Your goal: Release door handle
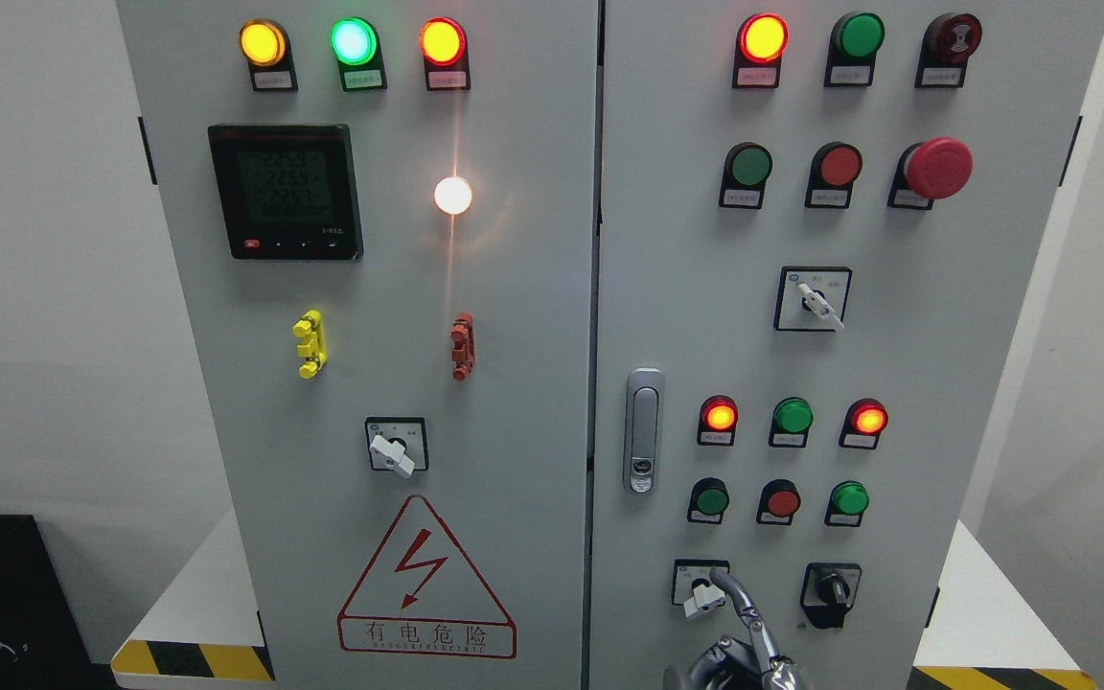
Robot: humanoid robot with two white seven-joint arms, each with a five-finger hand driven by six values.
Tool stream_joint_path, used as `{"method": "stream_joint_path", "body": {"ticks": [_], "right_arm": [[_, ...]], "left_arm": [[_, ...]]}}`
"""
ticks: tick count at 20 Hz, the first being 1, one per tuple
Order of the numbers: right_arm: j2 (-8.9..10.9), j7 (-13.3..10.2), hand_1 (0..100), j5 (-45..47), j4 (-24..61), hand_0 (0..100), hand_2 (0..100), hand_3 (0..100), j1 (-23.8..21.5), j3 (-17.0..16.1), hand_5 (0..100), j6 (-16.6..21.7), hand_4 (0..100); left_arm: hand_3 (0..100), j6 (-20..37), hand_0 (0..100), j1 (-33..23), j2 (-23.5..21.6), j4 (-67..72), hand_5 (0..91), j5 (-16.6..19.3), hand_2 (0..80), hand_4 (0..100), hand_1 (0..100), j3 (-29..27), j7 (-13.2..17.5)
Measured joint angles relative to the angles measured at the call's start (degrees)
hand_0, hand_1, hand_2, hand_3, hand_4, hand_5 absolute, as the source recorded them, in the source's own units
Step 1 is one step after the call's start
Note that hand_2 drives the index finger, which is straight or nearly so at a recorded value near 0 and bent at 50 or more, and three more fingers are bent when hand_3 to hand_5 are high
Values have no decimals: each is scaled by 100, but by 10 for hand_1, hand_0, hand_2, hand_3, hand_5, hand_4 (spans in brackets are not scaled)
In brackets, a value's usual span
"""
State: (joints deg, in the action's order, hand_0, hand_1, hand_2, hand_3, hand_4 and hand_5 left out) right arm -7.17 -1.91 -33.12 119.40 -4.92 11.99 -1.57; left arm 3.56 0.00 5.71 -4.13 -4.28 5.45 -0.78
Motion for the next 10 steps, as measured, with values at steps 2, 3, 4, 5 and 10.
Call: {"method": "stream_joint_path", "body": {"ticks": [2,3,4,5,10], "right_arm": [[1,9,332,-415,-8,529,82,1000,94,-3,1000,-6,1000],[1,9,340,-615,-9,531,83,1000,168,-4,1000,-9,1000],[2,10,344,-823,-18,531,84,1000,215,-4,1000,-11,1000],[2,10,350,-1008,-21,530,84,1000,259,-5,1000,-19,1000],[3,23,356,-1868,-68,524,86,1000,421,-11,1000,-115,1000]], "left_arm": [[0,0,120,0,0,0,0,0,0,0,556,0,0],[0,0,120,0,0,0,0,-1,0,0,556,0,0],[0,0,120,0,0,0,0,-1,0,0,556,0,0],[0,0,120,0,0,0,0,-1,0,0,556,0,0],[0,0,120,0,-1,0,0,-1,0,0,556,0,0]]}}
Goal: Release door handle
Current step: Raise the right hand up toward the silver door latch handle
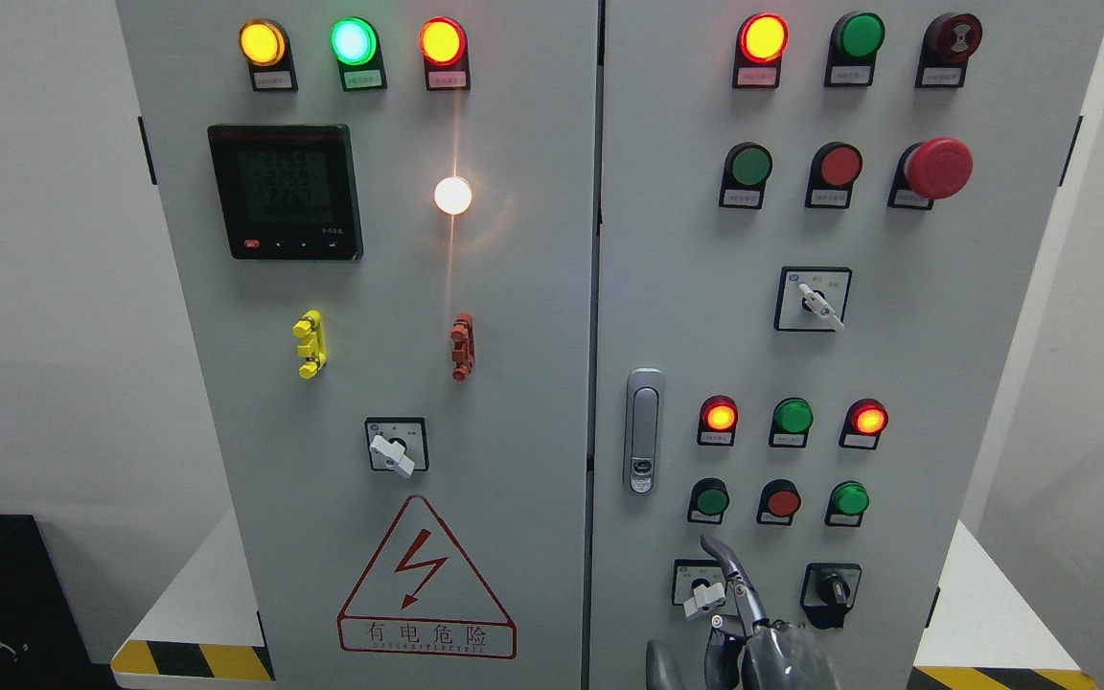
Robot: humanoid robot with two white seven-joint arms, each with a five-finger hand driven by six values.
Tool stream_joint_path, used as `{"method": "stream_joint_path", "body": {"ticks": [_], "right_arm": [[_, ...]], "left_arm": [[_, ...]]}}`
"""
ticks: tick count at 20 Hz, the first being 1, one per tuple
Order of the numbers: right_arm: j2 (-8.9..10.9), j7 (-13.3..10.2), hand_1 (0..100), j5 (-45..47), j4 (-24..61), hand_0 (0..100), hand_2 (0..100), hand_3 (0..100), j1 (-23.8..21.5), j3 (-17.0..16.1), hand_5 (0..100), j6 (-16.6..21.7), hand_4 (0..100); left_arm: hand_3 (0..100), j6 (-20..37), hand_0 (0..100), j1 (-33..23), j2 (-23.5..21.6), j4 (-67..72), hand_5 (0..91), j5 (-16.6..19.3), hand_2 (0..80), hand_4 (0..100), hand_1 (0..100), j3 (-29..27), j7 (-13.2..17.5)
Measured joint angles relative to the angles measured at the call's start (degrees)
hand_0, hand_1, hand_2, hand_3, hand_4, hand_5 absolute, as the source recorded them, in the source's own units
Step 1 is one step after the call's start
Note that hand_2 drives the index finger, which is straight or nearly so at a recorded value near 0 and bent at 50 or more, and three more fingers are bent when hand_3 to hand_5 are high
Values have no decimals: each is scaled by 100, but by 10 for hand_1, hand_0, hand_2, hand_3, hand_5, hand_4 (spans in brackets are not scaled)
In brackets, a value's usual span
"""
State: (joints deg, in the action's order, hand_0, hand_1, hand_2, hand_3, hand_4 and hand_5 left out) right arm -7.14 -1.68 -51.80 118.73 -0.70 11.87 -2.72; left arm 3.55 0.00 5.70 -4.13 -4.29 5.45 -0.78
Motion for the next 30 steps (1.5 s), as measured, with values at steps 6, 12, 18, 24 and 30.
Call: {"method": "stream_joint_path", "body": {"ticks": [6,12,18,24,30], "right_arm": [[0,4,358,-862,-98,520,88,1000,310,-2,1000,-14,1000],[1,20,363,-1480,-229,524,88,1000,555,-1,1000,-14,1000],[1,-37,319,-2131,-386,530,85,1000,695,7,1000,-14,995],[7,-60,285,-2715,-520,515,81,1000,759,32,1000,12,988],[11,-67,273,-3134,-675,512,63,1000,875,91,1000,21,979]], "left_arm": [[0,0,120,0,0,0,0,1,0,0,556,0,0],[0,0,120,0,0,0,0,2,0,0,556,0,0],[0,0,120,0,0,0,0,2,0,0,556,0,0],[0,0,120,0,0,2,0,2,0,0,556,0,0],[0,0,120,0,0,1,0,2,0,0,556,0,0]]}}
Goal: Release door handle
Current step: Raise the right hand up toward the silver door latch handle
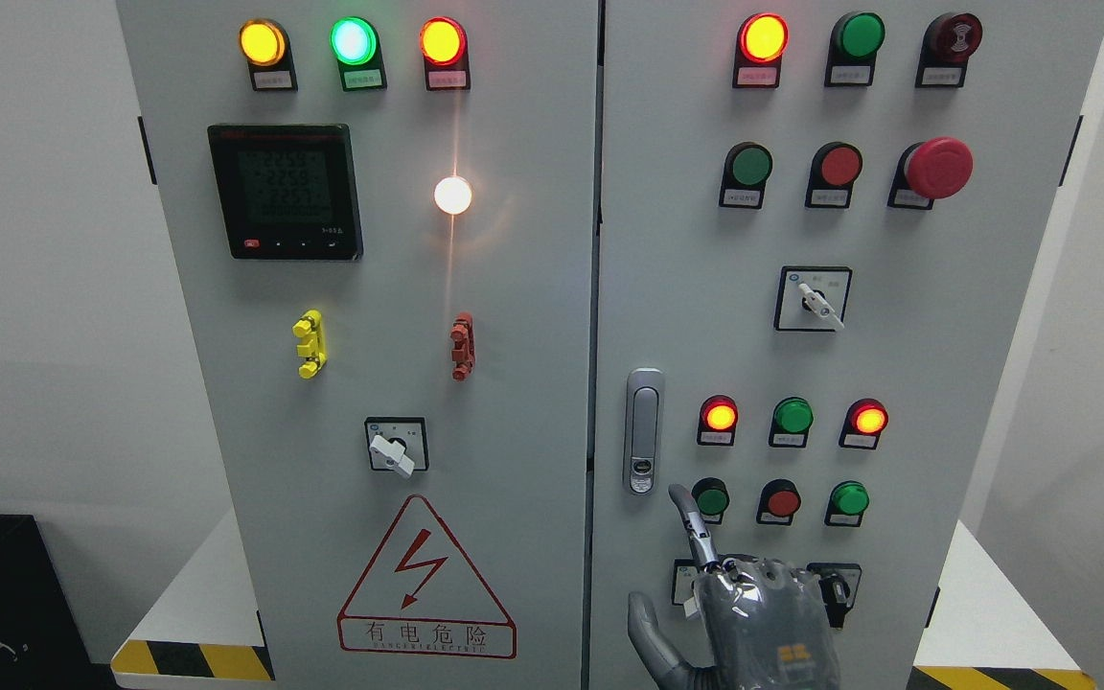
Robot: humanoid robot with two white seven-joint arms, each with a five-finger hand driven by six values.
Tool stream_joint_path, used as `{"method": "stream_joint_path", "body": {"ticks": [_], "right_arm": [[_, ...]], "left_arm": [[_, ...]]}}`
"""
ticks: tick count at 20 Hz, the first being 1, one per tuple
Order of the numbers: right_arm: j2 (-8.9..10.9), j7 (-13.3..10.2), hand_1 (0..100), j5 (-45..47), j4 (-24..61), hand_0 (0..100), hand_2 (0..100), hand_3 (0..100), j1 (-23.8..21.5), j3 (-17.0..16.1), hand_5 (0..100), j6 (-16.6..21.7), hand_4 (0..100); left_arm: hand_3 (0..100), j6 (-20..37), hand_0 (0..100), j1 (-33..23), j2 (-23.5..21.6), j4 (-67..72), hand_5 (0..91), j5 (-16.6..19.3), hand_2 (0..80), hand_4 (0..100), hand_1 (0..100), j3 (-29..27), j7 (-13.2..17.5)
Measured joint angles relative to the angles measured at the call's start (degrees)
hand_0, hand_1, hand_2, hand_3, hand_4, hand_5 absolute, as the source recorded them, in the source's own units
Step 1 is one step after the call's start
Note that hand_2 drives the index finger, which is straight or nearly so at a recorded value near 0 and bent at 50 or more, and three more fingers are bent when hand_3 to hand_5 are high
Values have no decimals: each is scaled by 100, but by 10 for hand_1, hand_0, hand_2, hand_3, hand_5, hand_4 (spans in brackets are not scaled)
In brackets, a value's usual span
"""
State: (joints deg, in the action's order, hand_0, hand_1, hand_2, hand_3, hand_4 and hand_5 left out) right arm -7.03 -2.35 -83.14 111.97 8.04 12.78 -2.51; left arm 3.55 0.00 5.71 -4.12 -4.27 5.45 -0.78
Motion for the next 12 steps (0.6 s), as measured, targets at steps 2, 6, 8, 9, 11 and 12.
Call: {"method": "stream_joint_path", "body": {"ticks": [2,6,8,9,11,12], "right_arm": [[0,-1,271,-93,-61,510,56,1000,60,20,1000,-9,977],[-2,-2,267,-234,-164,507,47,1000,142,60,1000,-28,976],[-3,-6,265,-284,-213,506,46,999,175,86,1000,-31,976],[-4,-9,264,-307,-238,505,46,998,190,97,1000,-32,975],[-7,-10,264,-350,-282,503,45,997,221,118,1000,-40,974],[-8,-12,264,-367,-303,502,44,997,231,126,1000,-67,973]], "left_arm": [[0,0,120,0,0,0,0,0,0,0,556,0,0],[0,0,120,0,0,-1,0,0,0,0,556,0,0],[0,0,120,0,0,0,0,0,0,0,556,0,0],[0,0,120,0,0,0,0,0,0,0,556,0,0],[0,0,120,0,0,0,0,0,0,0,556,0,0],[0,0,120,0,0,-1,0,0,0,0,556,0,0]]}}
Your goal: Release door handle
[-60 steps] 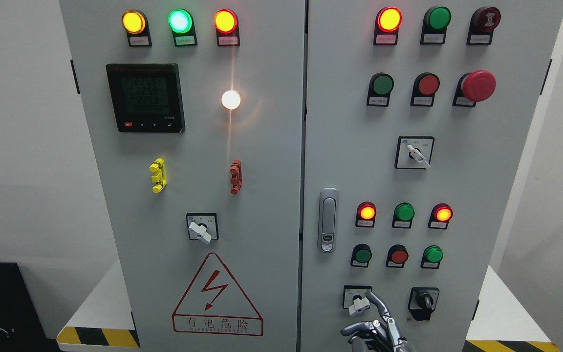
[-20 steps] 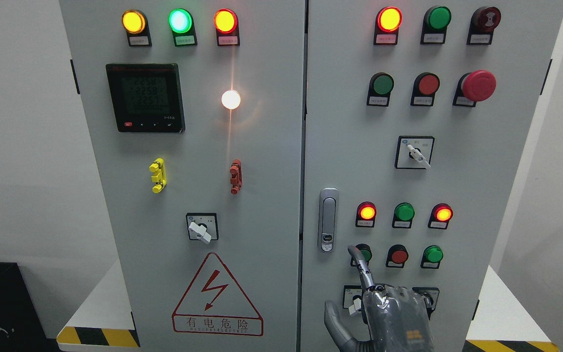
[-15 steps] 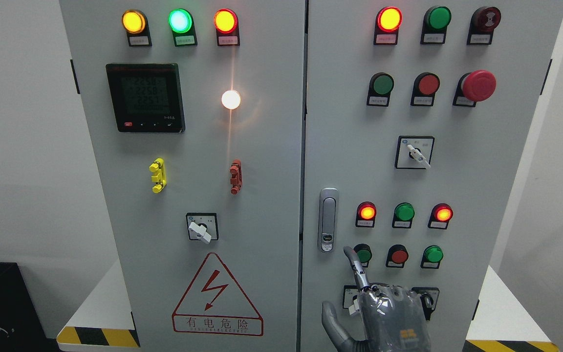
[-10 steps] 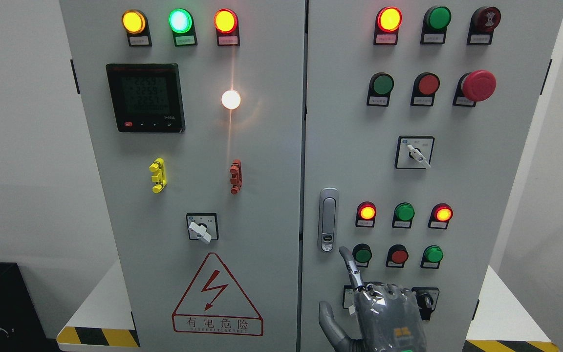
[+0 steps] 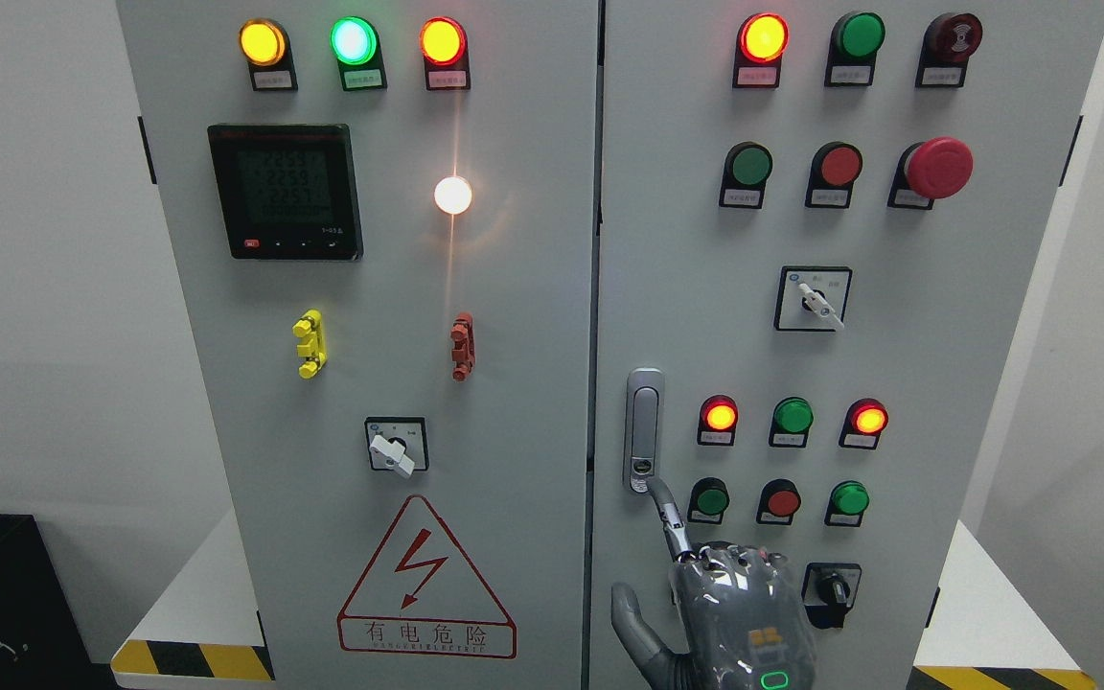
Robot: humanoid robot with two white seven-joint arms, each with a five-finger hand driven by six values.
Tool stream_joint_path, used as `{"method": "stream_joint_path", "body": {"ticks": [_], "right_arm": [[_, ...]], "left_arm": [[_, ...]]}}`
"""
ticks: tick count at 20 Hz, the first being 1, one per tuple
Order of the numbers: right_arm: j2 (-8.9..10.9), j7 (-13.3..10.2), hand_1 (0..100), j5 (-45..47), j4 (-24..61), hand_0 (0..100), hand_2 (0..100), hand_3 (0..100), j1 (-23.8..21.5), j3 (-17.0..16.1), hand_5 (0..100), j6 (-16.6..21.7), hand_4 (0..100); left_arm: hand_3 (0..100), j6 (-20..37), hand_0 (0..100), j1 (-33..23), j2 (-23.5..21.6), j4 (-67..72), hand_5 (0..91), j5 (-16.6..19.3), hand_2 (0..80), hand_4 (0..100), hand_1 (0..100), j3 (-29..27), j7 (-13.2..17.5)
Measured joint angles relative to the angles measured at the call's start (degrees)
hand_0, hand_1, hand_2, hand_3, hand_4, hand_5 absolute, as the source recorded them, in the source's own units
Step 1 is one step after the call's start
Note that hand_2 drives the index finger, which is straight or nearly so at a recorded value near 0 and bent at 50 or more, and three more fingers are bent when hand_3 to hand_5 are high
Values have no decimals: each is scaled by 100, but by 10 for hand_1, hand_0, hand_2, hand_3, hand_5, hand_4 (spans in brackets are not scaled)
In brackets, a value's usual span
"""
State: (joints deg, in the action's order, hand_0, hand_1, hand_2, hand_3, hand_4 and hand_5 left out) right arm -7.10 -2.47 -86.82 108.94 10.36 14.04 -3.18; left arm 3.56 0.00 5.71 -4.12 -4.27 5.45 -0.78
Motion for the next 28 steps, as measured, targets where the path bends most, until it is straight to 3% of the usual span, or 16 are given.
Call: {"method": "stream_joint_path", "body": {"ticks": [28], "right_arm": [[-10,9,257,-107,-467,493,40,992,376,67,1000,-329,967]], "left_arm": [[0,0,120,0,1,0,0,-2,0,0,556,0,0]]}}
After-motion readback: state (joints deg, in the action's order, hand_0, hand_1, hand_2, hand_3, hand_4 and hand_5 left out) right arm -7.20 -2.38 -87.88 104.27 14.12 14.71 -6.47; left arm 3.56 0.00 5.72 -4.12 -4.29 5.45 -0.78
